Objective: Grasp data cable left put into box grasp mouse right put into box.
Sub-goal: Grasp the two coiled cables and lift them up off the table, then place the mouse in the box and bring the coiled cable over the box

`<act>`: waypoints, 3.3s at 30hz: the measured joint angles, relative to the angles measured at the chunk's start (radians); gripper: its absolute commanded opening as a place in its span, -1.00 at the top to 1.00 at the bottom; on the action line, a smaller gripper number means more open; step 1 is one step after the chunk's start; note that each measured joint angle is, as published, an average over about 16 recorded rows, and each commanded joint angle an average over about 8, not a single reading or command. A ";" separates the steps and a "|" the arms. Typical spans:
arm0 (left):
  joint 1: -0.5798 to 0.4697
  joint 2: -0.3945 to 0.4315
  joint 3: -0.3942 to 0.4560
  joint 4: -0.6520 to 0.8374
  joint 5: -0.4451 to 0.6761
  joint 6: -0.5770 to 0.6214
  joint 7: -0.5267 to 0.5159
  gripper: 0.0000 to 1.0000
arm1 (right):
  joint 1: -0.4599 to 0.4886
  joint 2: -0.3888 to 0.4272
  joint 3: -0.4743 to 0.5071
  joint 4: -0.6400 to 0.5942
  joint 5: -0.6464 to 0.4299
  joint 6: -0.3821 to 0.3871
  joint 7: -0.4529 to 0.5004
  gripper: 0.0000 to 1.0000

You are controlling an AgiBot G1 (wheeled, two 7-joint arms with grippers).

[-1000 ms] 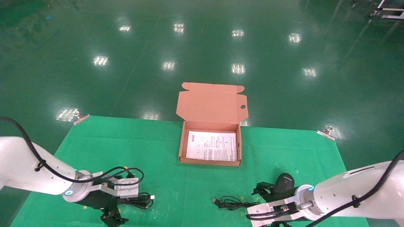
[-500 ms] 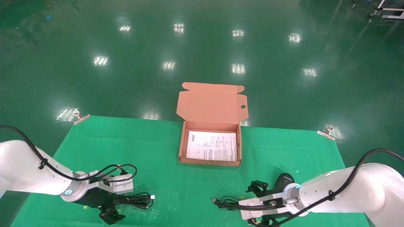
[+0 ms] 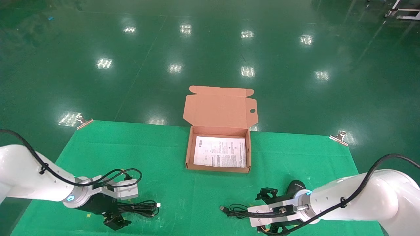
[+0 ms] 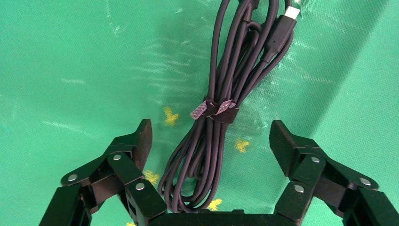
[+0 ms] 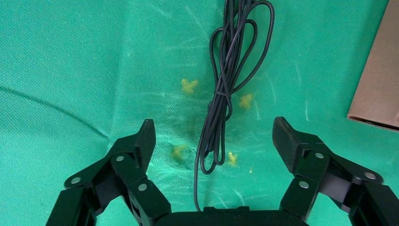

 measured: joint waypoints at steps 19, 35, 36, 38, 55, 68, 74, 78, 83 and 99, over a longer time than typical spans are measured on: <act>0.001 -0.002 0.002 -0.017 0.001 0.009 -0.003 1.00 | 0.001 0.004 0.001 0.009 0.003 -0.007 0.001 1.00; 0.002 -0.003 0.003 -0.020 0.001 0.012 -0.004 1.00 | 0.002 0.005 0.001 0.010 0.004 -0.008 0.001 1.00; 0.002 -0.003 0.003 -0.021 0.001 0.012 -0.004 1.00 | 0.002 0.005 0.001 0.011 0.005 -0.008 0.001 1.00; 0.002 -0.003 0.003 -0.020 0.001 0.011 -0.004 1.00 | 0.002 0.005 0.001 0.011 0.004 -0.008 0.001 1.00; -0.021 -0.055 -0.012 -0.105 -0.003 0.003 -0.008 1.00 | 0.041 0.095 0.051 0.111 0.039 -0.047 0.076 1.00; -0.089 -0.166 -0.043 -0.406 0.049 -0.033 -0.097 1.00 | 0.165 0.245 0.181 0.278 0.052 -0.022 0.236 1.00; -0.126 -0.169 -0.049 -0.508 0.096 -0.060 -0.140 1.00 | 0.256 0.226 0.226 0.282 0.049 0.025 0.253 1.00; -0.156 -0.149 -0.051 -0.533 0.129 -0.084 -0.159 1.00 | 0.320 0.177 0.244 0.252 0.055 0.062 0.235 1.00; -0.200 -0.106 -0.053 -0.517 0.168 -0.124 -0.166 1.00 | 0.398 0.089 0.253 0.178 0.070 0.112 0.183 1.00; -0.312 0.004 -0.065 -0.360 0.226 -0.217 -0.159 1.00 | 0.519 -0.109 0.260 -0.074 0.172 0.207 -0.045 1.00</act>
